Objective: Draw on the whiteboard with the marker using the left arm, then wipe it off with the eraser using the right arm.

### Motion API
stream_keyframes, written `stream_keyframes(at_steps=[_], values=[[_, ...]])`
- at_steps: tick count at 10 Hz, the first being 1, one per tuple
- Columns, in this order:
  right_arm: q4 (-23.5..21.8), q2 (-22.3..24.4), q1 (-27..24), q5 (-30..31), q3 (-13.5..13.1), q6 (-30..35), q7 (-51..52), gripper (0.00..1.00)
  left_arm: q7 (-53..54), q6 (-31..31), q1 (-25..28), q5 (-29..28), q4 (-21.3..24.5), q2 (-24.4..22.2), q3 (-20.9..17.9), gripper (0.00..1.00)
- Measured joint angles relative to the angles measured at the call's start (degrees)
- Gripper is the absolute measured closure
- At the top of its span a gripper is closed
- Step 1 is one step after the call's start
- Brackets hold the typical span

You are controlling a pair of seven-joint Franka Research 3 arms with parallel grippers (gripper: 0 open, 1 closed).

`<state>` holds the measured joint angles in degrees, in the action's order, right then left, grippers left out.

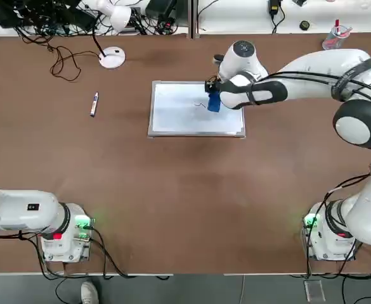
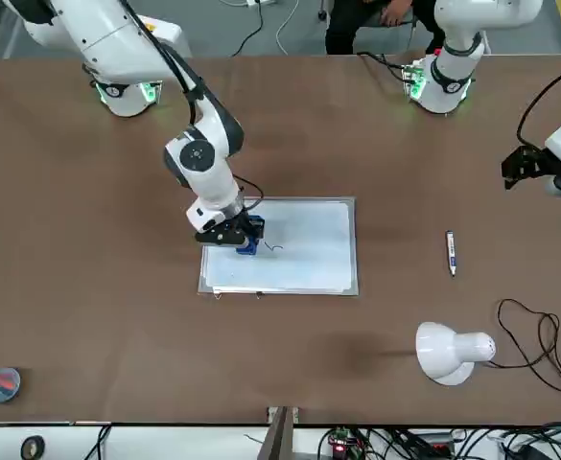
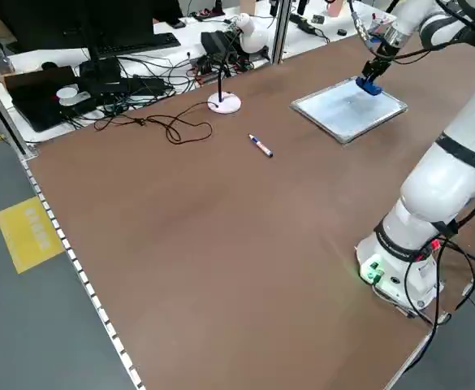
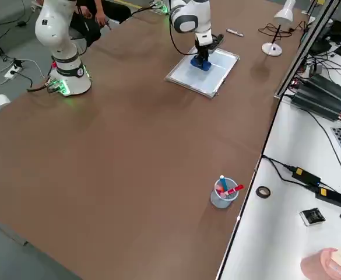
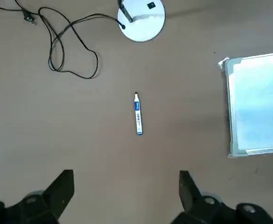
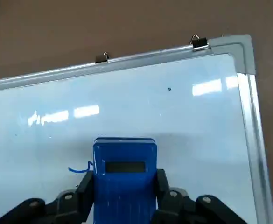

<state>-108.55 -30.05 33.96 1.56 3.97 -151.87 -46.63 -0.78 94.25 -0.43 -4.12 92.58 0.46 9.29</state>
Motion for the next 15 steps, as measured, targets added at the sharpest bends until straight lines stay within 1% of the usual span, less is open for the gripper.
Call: stream_keyframes(at_steps=[2, 4, 9, 12, 15], values=[[0.06, -1.57, 2.14, 0.01, -2.36, -1.31, -0.03, 0.44, 0.00, 0.00, 0.10, 1.13, -0.25, 0.00, -0.14, 0.00], [0.10, -3.27, 3.43, 0.01, -3.71, -2.55, -0.14, 0.44, 0.00, 0.00, 0.49, 1.50, -0.34, 0.00, -0.16, 0.00], [0.47, -4.58, 3.89, 0.03, -4.10, -4.48, -1.37, 0.44, 0.00, 0.21, 0.50, 1.81, -0.45, -0.01, -0.02, 0.00], [2.03, -5.87, 5.18, 0.29, -4.38, -5.34, -3.64, 0.44, 0.00, 0.27, 0.44, 1.86, -0.60, -0.02, 0.09, 0.00], [4.17, -7.29, 7.81, 0.73, -5.06, -5.52, -6.73, 0.44, 0.00, 0.27, 0.46, 1.87, -0.71, -0.09, 0.09, 0.00]])
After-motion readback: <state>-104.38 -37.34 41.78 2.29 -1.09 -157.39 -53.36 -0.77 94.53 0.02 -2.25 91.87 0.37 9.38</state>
